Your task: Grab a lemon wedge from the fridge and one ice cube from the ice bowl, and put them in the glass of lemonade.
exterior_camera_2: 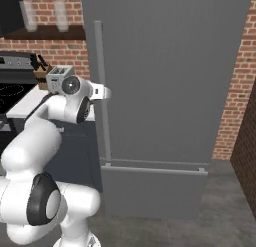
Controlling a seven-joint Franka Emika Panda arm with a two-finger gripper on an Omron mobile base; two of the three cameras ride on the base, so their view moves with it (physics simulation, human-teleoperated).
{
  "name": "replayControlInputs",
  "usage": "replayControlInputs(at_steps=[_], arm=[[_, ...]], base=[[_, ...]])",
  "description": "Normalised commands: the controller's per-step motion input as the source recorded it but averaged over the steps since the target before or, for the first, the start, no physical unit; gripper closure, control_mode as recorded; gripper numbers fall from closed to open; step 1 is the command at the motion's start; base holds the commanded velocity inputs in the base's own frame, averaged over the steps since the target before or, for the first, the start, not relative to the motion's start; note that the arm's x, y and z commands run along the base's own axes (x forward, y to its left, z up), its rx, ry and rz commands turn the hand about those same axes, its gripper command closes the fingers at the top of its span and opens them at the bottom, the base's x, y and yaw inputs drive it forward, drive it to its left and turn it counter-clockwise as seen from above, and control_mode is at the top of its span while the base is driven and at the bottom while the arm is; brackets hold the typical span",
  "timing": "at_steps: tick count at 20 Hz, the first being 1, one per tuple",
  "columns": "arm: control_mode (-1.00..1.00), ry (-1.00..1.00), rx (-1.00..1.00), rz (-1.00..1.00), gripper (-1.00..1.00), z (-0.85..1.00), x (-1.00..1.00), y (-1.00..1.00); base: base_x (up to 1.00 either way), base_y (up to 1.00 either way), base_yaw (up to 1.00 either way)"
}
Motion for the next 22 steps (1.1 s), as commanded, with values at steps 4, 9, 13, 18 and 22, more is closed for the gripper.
replayControlInputs(at_steps=[4,9,13,18,22], arm=[[-1.0,-0.02,0.0,0.0,-1.0,-0.01,0.88,0.0],[-1.0,-0.09,-0.02,0.0,-1.0,-0.15,0.79,0.0],[-1.0,-0.07,-0.02,0.0,-1.0,-0.16,0.81,0.0],[-1.0,-0.01,0.0,0.0,-1.0,-0.09,0.89,0.0],[-1.0,0.0,0.0,0.0,-1.0,-0.01,0.98,0.0]], base=[[0.0,0.0,0.0],[0.0,0.0,0.0],[0.0,0.0,0.0],[0.0,0.0,0.0],[0.0,0.0,0.0]])
